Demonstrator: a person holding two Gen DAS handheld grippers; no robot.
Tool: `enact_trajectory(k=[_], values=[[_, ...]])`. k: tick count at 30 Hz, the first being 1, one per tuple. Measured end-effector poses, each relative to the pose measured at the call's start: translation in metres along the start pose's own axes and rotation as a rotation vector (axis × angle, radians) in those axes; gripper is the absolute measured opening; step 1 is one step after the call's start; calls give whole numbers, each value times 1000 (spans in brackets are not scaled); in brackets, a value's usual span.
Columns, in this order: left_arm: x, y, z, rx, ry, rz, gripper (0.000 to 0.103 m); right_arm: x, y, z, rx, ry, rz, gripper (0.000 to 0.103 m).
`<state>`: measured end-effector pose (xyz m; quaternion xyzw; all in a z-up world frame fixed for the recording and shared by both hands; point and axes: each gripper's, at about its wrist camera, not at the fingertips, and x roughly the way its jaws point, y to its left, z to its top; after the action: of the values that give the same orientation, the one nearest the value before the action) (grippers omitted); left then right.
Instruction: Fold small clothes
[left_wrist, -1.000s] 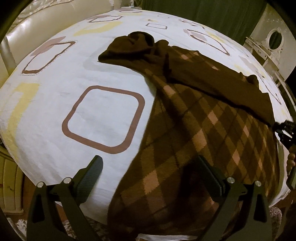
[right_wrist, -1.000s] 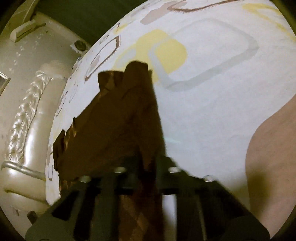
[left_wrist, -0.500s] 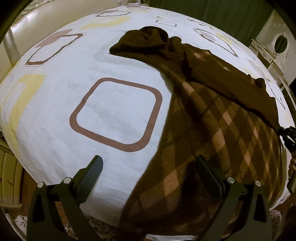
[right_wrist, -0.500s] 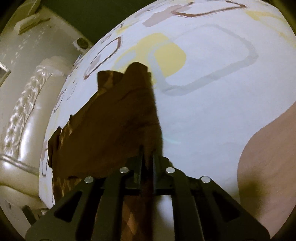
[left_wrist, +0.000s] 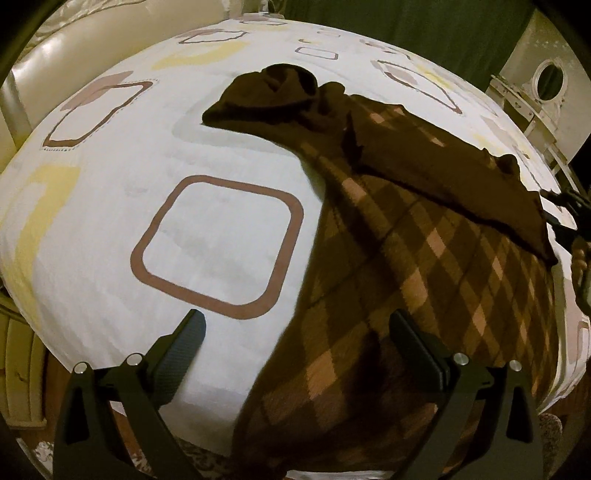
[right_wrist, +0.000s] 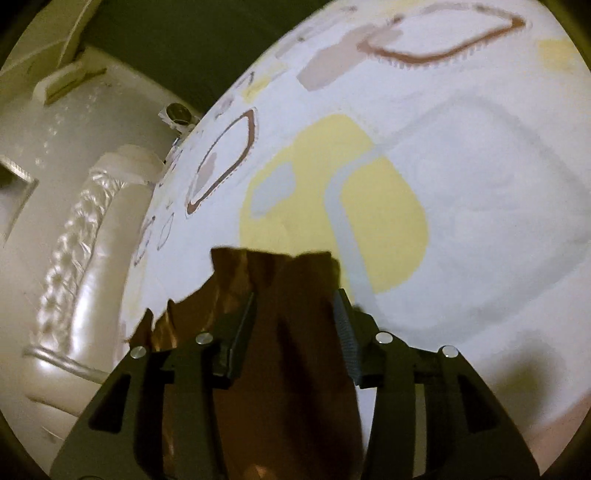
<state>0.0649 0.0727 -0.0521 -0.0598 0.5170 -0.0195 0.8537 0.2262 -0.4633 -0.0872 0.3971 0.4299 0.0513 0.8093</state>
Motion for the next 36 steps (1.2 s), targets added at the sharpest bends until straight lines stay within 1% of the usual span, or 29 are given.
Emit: enact_trajectory(k=[2,4,5,7,8,9,11,14,16,18,20,22,25,28,30,31,32,34,36], values=[[0,-2,1,0,1,-6,99,10,-4,5,20,16,-4,43],[1,-5,3,10,0,-8,99,16,-9,6,42,30,22,43],[2,-7,4,17,-1,-10,99,17,-10,6,51,24,34,42],[4,-10,5,22,2,-12,99,18,-9,6,39,29,37,25],[6,-11,5,22,7,-15,99,19,-8,6,26,39,28,7],[7,-12,5,21,9,-17,99,20,-6,6,10,47,16,7],[8,-14,5,21,11,-19,99,14,-4,4,-15,19,-7,7],[9,-17,5,24,12,-25,99,2,-9,1,10,-29,-21,6],[10,-18,5,23,13,-27,99,-5,-15,0,16,-66,-53,6],[9,-18,5,22,12,-31,99,-6,-27,-2,51,-76,-82,6],[9,-18,5,23,11,-30,99,-4,-39,-3,93,-71,-52,5],[10,-17,4,21,11,-31,99,-4,-41,-3,110,-74,-45,5],[10,-17,4,21,7,-29,99,-2,-37,-2,98,-72,-64,6],[9,-15,5,16,-1,-33,99,-5,-37,-1,98,-56,-57,8],[8,-13,7,18,-6,-37,99,-16,-36,1,92,-72,-79,18],[8,-12,8,20,-9,-38,99,-22,-34,2,85,-89,-97,18],[7,-12,10,21,-16,-38,99,-30,-30,3,76,-114,-113,19],[7,-10,15,18,-27,-43,99,-41,-18,5,63,-135,-126,19],[7,-7,20,10,-37,-51,99,-41,0,4,37,-129,-107,20]])
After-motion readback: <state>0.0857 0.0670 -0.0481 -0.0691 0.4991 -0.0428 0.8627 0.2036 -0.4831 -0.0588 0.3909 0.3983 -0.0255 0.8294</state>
